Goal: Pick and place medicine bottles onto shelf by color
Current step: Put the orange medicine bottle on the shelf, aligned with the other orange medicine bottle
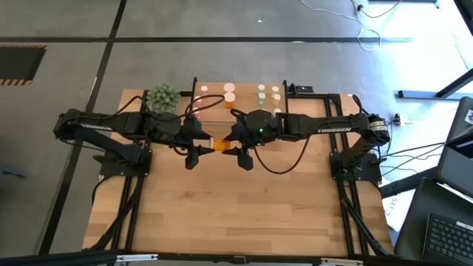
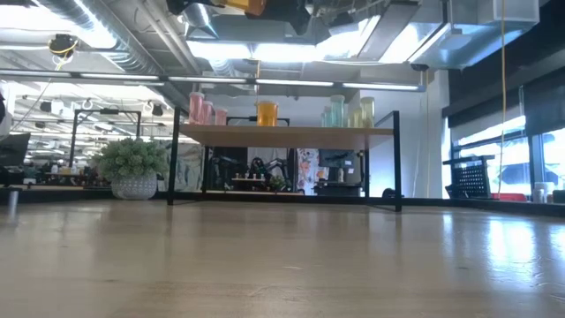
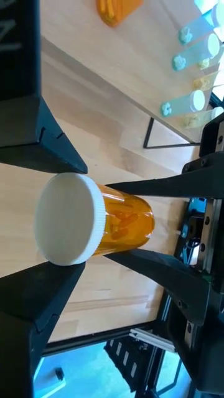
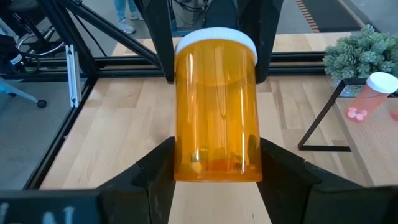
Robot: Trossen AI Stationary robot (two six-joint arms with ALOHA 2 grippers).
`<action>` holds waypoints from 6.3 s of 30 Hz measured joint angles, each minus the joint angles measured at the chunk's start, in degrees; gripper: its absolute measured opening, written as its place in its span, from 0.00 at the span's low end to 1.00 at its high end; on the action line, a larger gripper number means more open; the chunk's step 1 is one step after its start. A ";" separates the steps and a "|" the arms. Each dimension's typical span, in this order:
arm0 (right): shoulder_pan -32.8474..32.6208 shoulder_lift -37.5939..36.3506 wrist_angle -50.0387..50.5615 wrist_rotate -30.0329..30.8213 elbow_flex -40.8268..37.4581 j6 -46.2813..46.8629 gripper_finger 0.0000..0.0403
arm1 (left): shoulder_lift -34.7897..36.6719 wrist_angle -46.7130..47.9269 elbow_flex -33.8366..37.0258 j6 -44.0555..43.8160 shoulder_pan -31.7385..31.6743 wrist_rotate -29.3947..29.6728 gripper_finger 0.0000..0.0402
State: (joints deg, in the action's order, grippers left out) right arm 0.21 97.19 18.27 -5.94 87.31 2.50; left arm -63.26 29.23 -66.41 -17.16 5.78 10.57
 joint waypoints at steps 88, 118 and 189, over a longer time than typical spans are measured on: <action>1.49 0.00 -0.08 -0.40 0.02 0.12 0.48 | -1.14 -0.22 0.00 1.22 -0.02 5.05 0.53; 1.51 0.00 -0.99 -0.44 0.07 0.13 0.48 | -1.18 2.92 -0.02 10.65 0.12 2.35 0.53; 1.60 -1.40 1.08 0.30 0.08 3.02 0.48 | 1.72 0.40 0.04 19.25 1.20 6.40 0.65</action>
State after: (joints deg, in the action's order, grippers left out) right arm 1.80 95.79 19.35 -5.64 87.39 5.53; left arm -61.55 29.63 -66.37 2.09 6.98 16.97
